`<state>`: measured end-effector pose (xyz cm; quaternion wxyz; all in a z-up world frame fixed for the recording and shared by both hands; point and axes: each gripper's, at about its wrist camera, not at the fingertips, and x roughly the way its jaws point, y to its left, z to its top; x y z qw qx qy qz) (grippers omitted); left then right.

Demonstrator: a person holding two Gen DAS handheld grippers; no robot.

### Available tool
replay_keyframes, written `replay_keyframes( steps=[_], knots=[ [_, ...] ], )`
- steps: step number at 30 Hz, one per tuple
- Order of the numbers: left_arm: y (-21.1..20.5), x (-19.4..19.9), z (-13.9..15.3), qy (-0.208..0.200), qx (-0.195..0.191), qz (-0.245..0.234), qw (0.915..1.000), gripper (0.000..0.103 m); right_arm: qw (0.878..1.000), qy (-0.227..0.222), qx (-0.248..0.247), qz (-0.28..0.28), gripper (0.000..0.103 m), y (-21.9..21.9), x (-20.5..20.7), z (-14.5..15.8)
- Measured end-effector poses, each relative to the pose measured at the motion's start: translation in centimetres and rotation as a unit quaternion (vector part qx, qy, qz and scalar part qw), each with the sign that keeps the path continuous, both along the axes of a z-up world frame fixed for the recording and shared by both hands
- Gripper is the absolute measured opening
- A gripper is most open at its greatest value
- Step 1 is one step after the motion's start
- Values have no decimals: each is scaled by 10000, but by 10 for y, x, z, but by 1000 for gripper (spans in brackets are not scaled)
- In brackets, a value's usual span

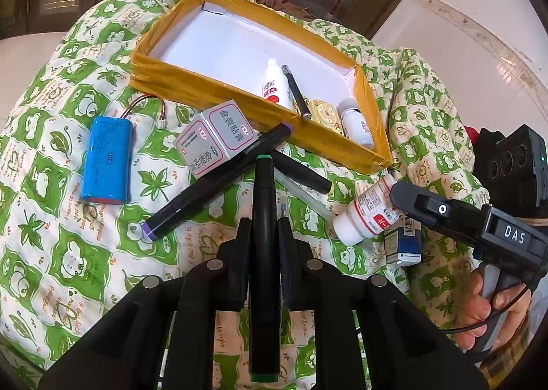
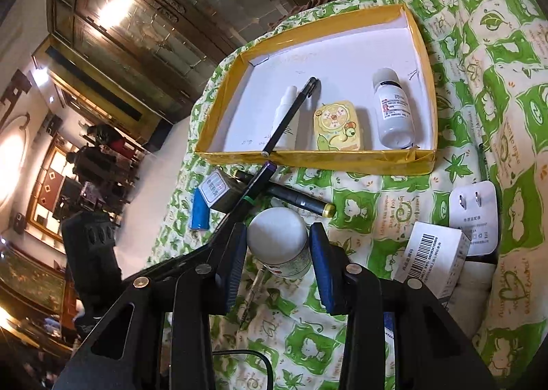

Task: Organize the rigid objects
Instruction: 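Carry the marker with the left tool while the right tool carries the jar over the tray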

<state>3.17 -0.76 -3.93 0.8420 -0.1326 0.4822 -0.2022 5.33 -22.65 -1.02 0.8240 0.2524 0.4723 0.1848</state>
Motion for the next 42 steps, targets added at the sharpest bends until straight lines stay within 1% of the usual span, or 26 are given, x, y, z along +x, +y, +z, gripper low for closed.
replay_keyframes(
  steps=[7, 14, 22, 23, 25, 26, 28, 32, 34, 35, 37, 41, 42],
  knots=[
    [0, -1, 3, -51, -75, 1, 10000, 12, 9998, -60, -188, 59, 33, 6, -1, 1],
    [-1, -8, 13, -230, -279, -46, 9993, 12, 9998, -70, -202, -44, 33, 1, 1, 1],
    [0, -10, 15, -231, -379, -46, 9990, 12, 9997, -99, -197, -97, 33, -3, -1, 4],
    [-2, -10, 13, -202, -319, -57, 9993, 12, 9997, -96, -196, -101, 33, -3, -2, 4],
    [-10, -6, 3, 86, -88, -199, 9997, 12, 9997, -87, -194, -114, 33, -4, -2, 4],
    [-18, -4, -5, 265, 197, -281, 9991, 12, 9997, -80, -193, -121, 33, -4, -2, 4],
    [-32, -1, -14, 470, 524, -461, 9965, 12, 9997, -69, -200, -128, 33, -4, -1, 4],
    [-60, 1, -18, 482, 1186, -827, 9883, 12, 9997, -67, -206, -132, 33, -4, -2, 4],
    [-68, 3, -22, 506, 1410, -911, 9845, 12, 9997, -76, -207, -134, 33, -4, -2, 4],
    [-70, 4, -24, 510, 1481, -926, 9833, 12, 9997, -74, -200, -136, 33, -4, -2, 3],
    [-74, 7, -26, 519, 1495, -920, 9831, 12, 9997, -68, -189, -137, 33, -4, -2, 3],
    [-66, 5, -15, 293, 1227, -794, 9888, 12, 9997, -69, -171, -151, 33, -6, -2, 3],
    [-62, 4, -9, 218, 1074, -726, 9913, 12, 9997, -69, -163, -156, 33, -6, -2, 3]
  ],
)
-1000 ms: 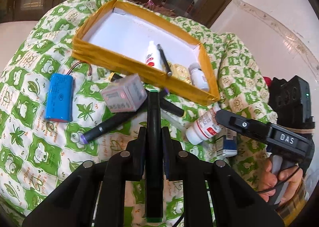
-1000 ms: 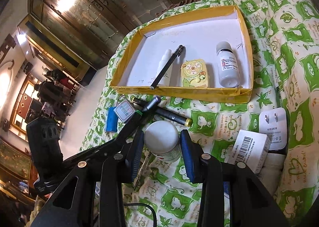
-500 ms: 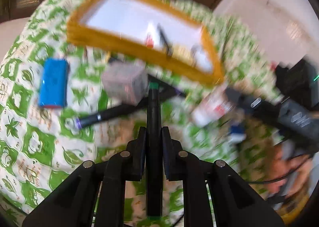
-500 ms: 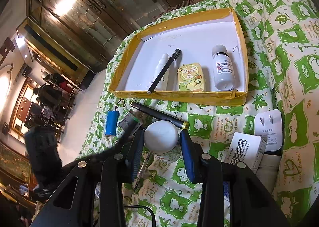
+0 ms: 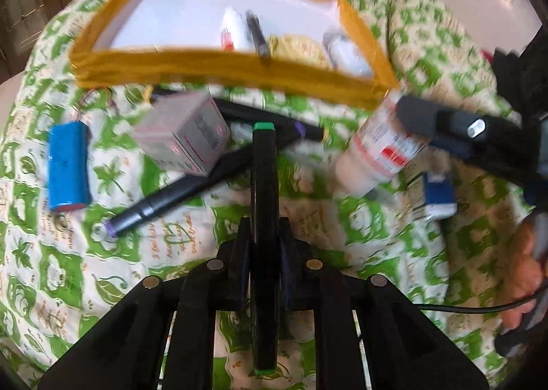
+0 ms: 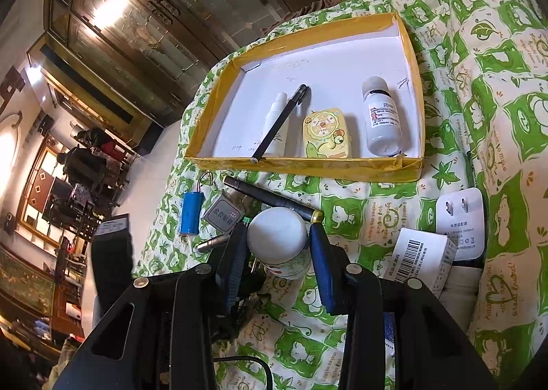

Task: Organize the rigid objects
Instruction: 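Carry the marker with the left tool while the right tool carries the jar over the tray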

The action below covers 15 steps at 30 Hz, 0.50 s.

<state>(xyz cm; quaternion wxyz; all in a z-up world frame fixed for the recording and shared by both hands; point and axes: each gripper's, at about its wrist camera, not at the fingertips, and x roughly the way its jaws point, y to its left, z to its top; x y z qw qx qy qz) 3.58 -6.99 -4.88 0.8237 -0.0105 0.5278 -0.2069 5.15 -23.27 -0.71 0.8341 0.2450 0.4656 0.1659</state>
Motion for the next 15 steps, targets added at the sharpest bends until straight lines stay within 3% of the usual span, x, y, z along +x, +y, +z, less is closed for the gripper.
replay_keyframes(
  steps=[6, 15],
  knots=[
    [15, -3, 18, -27, -609, 240, 9978, 12, 10000, -2, -4, -1, 33, 0, -1, 1],
    [29, -4, 30, -69, -774, 381, 9963, 12, 10000, -28, -1, -37, 33, 0, -2, 4]
  ],
)
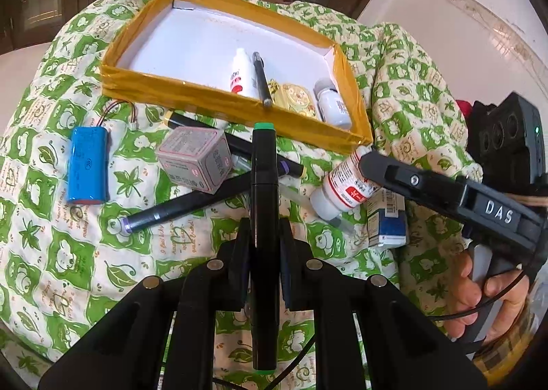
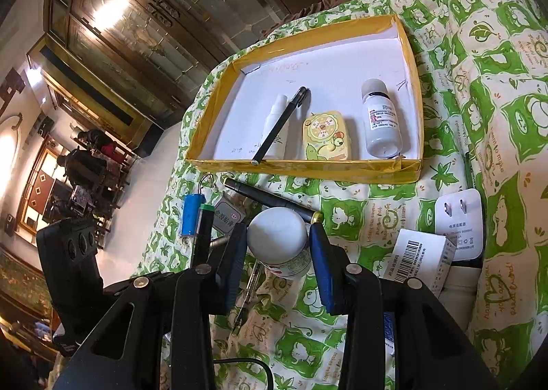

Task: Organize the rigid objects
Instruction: 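Carry the marker with the left tool while the right tool carries the jar over the tray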

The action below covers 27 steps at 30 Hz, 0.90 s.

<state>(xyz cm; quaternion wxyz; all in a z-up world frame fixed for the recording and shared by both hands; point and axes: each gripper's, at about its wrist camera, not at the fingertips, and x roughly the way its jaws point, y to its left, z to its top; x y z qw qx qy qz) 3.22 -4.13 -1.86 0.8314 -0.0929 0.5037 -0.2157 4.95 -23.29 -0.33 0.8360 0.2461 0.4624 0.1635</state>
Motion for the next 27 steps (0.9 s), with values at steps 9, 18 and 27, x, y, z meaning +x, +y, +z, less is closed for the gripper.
replay_keyframes(
  steps=[9, 18, 27],
  knots=[
    [1, 6, 15, -134, -34, 31, 9999, 12, 9999, -96, 33, -68, 33, -3, -3, 8],
    [-5, 18, 32, -319, -4, -34, 9995, 12, 9996, -279, 7, -89, 33, -1, -5, 22],
    [-7, 33, 41, -444, -12, -50, 9990, 12, 9990, -370, 67, -252, 33, -5, 3, 32]
  ],
)
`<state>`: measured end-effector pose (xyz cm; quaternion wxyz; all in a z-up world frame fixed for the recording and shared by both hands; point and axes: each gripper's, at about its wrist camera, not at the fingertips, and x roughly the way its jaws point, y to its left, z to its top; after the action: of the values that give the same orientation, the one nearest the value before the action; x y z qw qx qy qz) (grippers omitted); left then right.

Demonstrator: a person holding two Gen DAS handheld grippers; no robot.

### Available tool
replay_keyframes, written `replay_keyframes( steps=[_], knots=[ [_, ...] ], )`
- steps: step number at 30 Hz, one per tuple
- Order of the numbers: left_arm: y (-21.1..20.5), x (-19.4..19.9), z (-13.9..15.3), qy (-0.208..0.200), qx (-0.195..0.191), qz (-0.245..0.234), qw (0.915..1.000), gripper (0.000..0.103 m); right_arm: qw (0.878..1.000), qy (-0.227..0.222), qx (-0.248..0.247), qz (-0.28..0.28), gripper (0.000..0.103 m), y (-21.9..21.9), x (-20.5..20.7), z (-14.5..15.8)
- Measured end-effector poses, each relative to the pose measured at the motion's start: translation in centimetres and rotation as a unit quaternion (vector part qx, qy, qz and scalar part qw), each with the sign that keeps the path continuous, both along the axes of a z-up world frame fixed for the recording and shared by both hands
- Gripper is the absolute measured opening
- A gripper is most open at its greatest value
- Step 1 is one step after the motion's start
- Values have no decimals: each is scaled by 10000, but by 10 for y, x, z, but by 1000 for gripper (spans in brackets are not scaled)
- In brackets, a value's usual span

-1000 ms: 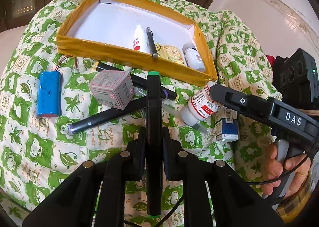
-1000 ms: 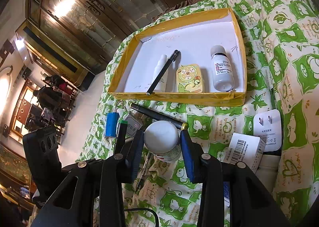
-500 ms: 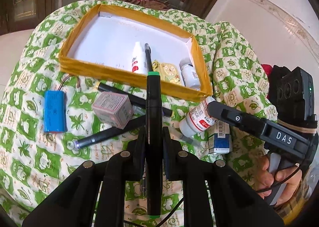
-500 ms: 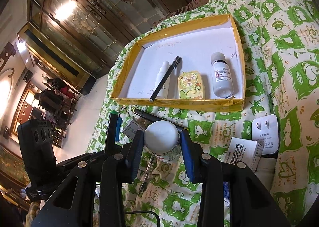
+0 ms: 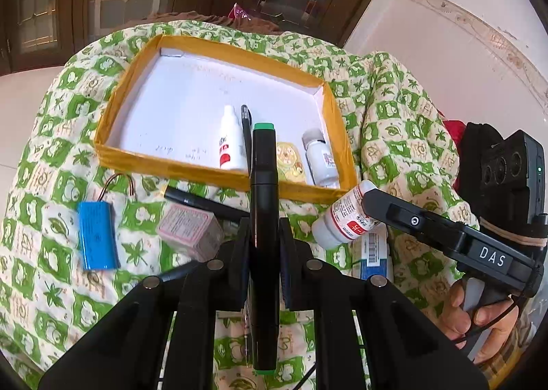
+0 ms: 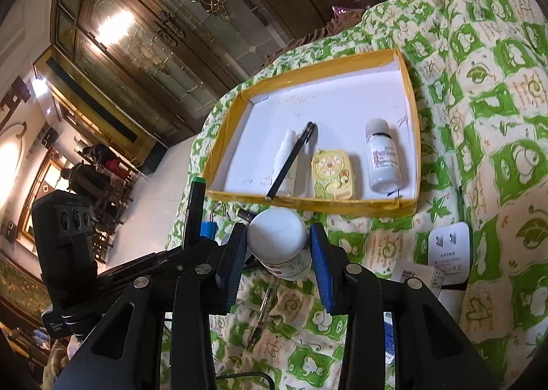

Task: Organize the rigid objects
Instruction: 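Carry the marker with the left tool while the right tool carries the jar over the tray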

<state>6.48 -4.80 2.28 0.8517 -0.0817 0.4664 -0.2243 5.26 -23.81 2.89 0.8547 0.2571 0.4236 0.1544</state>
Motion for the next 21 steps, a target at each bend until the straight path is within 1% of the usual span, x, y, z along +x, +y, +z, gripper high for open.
replay_keyframes(
  steps=[10, 21],
  knots=[
    [1, 12, -1, -30, 0, 8, 10000, 12, 10000, -44, -11, -72, 33, 3, 15, 12],
    [6, 29, 2, -79, 6, 65, 9999, 12, 9998, -121, 83, -134, 33, 11, 39, 23]
  ],
)
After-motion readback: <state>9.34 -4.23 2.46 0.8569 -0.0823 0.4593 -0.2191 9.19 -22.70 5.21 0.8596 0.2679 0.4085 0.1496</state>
